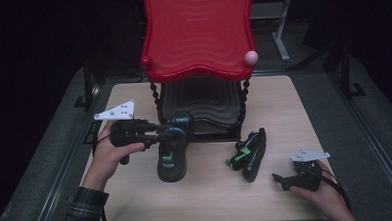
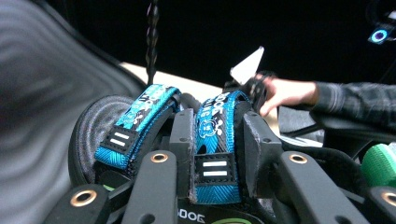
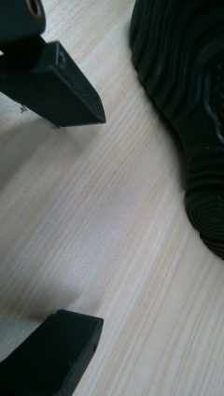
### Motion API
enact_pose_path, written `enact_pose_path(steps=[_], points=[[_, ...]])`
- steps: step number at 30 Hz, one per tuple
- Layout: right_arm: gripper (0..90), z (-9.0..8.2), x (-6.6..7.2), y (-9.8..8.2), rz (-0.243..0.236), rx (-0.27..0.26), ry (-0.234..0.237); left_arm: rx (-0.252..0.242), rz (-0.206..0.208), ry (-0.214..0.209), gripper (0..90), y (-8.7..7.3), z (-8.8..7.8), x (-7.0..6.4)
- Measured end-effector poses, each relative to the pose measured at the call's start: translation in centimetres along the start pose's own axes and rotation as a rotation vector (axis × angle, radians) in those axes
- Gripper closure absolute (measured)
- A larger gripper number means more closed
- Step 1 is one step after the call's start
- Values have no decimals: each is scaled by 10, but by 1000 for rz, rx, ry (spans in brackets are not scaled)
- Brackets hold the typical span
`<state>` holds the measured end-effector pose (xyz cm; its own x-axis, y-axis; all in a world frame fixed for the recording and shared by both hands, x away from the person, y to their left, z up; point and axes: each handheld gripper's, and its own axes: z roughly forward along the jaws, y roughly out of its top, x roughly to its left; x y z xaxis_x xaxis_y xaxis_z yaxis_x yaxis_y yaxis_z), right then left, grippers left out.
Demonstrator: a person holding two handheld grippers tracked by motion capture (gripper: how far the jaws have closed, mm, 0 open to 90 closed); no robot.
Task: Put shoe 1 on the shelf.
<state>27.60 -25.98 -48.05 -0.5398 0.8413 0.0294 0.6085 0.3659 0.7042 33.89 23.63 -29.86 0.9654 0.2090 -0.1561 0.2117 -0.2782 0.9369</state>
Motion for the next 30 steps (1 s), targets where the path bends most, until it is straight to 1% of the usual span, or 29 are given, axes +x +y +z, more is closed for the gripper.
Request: enact_pose_path(steps=[1, 3, 4, 5, 6, 7, 8, 9, 15, 16, 17, 18, 19, 20, 21, 23, 24, 25, 26, 27, 30], points=[[32, 0, 0, 0, 0, 0, 0, -17, 13, -9, 685, 12, 0, 0], [32, 0, 0, 0, -1, 0, 0, -24, 33, -13, 686, 23, 0, -1], [32, 0, 0, 0, -1, 0, 0, -24, 33, -13, 686, 23, 0, -1], [32, 0, 0, 0, 0, 0, 0, -26, 53, -18, 686, 35, 1, -3], [32, 0, 0, 0, 0, 0, 0, -25, 61, -18, 686, 41, 1, -3], [32, 0, 0, 0, 0, 0, 0, -25, 70, -20, 686, 47, 1, -4], [32, 0, 0, 0, 0, 0, 0, -25, 70, -20, 687, 47, 1, -4], [32, 0, 0, 0, -1, 0, 0, -28, 90, -24, 686, 58, 0, -6], [32, 0, 0, 0, 1, 1, -1, -47, 129, -39, 687, 90, 0, -10], [32, 0, 0, 0, 0, 1, -1, -47, 129, -39, 687, 90, 0, -10], [32, 0, 0, 0, 0, 1, -1, -49, 145, -40, 687, 101, 0, -11], [32, 0, 0, 0, 0, 1, -1, -50, 152, -40, 687, 106, 1, -11], [32, 0, 0, 0, -1, 1, -2, -50, 157, -37, 688, 111, 1, -10], [32, 0, 0, 0, 0, 1, -1, -50, 157, -37, 687, 111, 1, -10], [32, 0, 0, 0, -1, 1, -1, -55, 162, -31, 688, 120, 1, -8], [32, 0, 0, 0, 0, 2, 1, -54, 172, -24, 688, 130, 1, -6], [32, 0, 0, 0, -1, 2, 1, -54, 172, -24, 688, 130, 1, -6], [32, 0, 0, 0, -2, 2, 1, -56, 179, -20, 688, 139, 0, -3], [32, 0, 0, 0, -1, 2, 1, -56, 179, -20, 688, 139, 0, -3], [32, 0, 0, 0, -2, 2, 1, -57, 184, -14, 688, 149, 0, -1], [32, 0, 0, 0, -2, 2, 2, -60, 198, -2, 688, 165, -2, 4]])
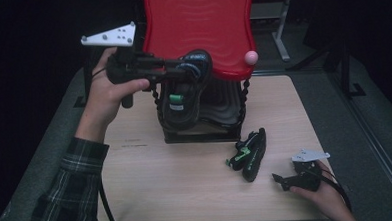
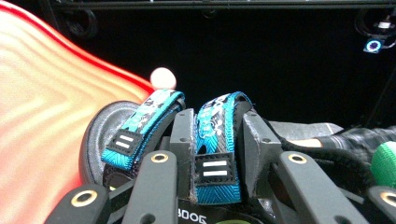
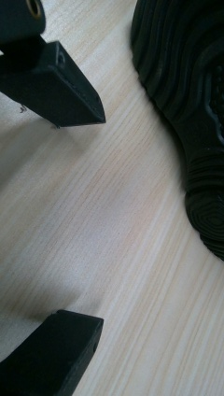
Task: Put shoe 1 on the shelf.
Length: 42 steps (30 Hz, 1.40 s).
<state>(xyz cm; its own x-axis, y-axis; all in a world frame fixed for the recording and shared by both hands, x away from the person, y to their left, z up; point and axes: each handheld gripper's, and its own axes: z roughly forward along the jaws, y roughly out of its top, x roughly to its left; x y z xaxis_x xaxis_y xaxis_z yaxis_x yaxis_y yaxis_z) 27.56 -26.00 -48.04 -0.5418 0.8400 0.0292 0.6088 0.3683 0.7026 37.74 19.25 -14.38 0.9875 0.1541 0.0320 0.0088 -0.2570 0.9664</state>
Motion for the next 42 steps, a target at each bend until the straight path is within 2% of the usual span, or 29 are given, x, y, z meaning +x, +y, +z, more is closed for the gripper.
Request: enact_pose_path(steps=[5, 6, 8, 11, 12, 13, 16, 24, 26, 27, 28, 29, 31, 33, 37, 39, 42], points=[[32, 0, 0, 0, -3, 0, 2, 5, 18, 30, 688, 22, 0, 16], [32, 0, 0, 0, -3, 0, 2, 5, 18, 30, 688, 22, 0, 16], [32, 0, 0, 0, -4, 0, 3, 9, 19, 53, 689, 33, 2, 29], [32, 0, -1, 0, -2, -1, 6, 8, 12, 77, 689, 41, 3, 45], [32, 0, -1, 0, -2, -1, 6, 8, 12, 77, 689, 41, 3, 45], [32, 0, -1, 0, -1, -1, 9, 7, 9, 89, 689, 46, 5, 55], [32, -1, -1, -1, -3, -2, 13, 16, 14, 112, 689, 53, 9, 70], [32, -1, -2, -1, -9, -1, 15, 16, 4, 185, 689, 58, 14, 109], [32, -1, -2, -1, -7, -1, 16, 16, 2, 196, 689, 58, 14, 113], [32, -1, -2, -1, -4, -3, 19, 26, 4, 219, 689, 57, 15, 122], [32, -1, -2, -1, -3, -3, 20, 26, 4, 219, 689, 57, 15, 122], [32, -1, -2, -1, -2, -4, 21, 27, 3, 241, 689, 54, 16, 130], [32, -1, -2, -1, -3, -4, 22, 30, 2, 247, 689, 53, 17, 133], [32, -2, -3, -1, -7, -4, 24, 12, -7, 221, 689, 48, 19, 137], [32, -2, -3, -2, -11, -3, 22, 48, 5, 192, 688, 43, 23, 134], [32, -2, -2, -2, -13, -2, 21, 48, 3, 175, 688, 39, 25, 133], [32, -2, -2, -2, -20, 0, 18, 20, -5, 172, 685, 34, 22, 133]])
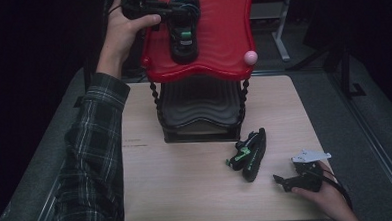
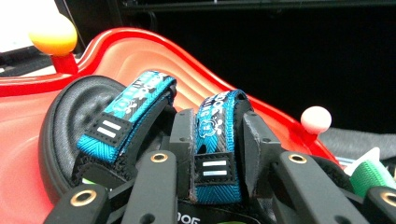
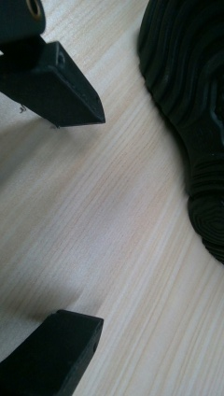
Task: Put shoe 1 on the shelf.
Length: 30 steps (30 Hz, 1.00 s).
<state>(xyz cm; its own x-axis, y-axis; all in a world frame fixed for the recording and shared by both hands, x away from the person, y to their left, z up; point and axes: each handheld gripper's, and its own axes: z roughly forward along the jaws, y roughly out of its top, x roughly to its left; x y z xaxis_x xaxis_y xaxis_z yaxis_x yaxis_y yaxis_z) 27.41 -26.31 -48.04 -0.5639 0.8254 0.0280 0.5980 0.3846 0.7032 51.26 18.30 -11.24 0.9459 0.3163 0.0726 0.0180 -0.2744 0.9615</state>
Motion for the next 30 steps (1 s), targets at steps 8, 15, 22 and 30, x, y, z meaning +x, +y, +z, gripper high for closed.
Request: enact_pose_path(steps=[8, 15, 22, 30], points=[[32, -1, 1, -1, 3, 1, -2, -6, -17, -2, 422, -2, -11, -9], [32, -1, 1, -1, 3, 1, -2, 17, -12, 24, 350, -8, -34, -27], [28, -1, 1, -1, -1, 2, 0, 6, -8, 18, 343, -15, -54, -49], [30, -1, 0, -1, 2, 1, -2, 36, 1, 17, 342, -35, -65, -79]])
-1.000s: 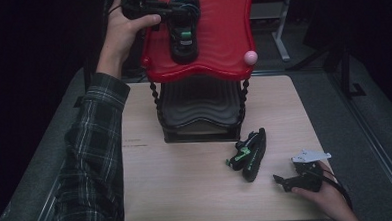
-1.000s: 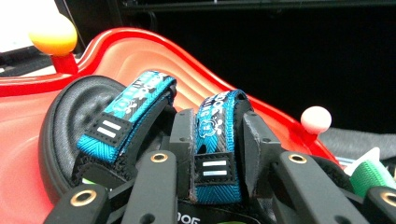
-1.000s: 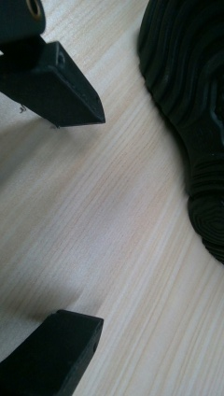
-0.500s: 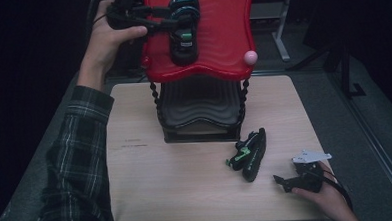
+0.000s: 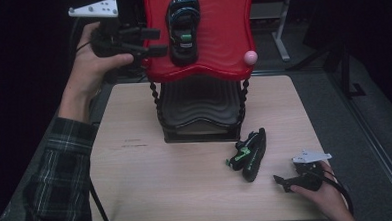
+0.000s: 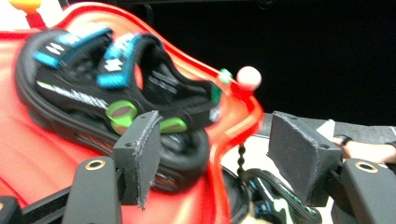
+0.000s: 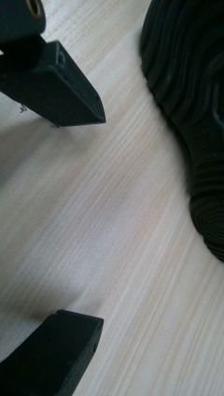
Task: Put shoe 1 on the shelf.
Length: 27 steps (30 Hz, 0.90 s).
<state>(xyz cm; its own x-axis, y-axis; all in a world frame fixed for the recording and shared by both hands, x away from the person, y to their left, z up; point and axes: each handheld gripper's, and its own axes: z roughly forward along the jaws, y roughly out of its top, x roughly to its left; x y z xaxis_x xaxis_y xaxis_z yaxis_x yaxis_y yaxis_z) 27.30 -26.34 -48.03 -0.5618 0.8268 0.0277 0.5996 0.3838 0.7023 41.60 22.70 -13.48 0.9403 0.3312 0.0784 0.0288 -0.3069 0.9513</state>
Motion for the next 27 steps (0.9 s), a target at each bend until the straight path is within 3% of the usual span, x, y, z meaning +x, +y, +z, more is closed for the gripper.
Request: enact_pose_path(steps=[10, 16, 22, 24, 25, 27], points=[[29, 0, 0, 0, -4, 0, 2, 19, -32, -25, 299, -41, -2, -30], [29, 0, 0, 0, -6, -1, 0, 65, -58, -29, 252, -82, 0, -48], [32, 0, 0, 0, -1, 0, -1, 132, -78, -1, 224, -123, 6, -66], [47, 0, 0, 0, -5, 3, 2, 137, -83, -4, 217, -130, 7, -69], [111, -3, 0, 2, -11, 14, 10, 159, -92, -3, 216, -145, 9, -74], [148, -5, 0, 2, -18, 12, 19, 177, -98, 7, 218, -159, 11, -79]])
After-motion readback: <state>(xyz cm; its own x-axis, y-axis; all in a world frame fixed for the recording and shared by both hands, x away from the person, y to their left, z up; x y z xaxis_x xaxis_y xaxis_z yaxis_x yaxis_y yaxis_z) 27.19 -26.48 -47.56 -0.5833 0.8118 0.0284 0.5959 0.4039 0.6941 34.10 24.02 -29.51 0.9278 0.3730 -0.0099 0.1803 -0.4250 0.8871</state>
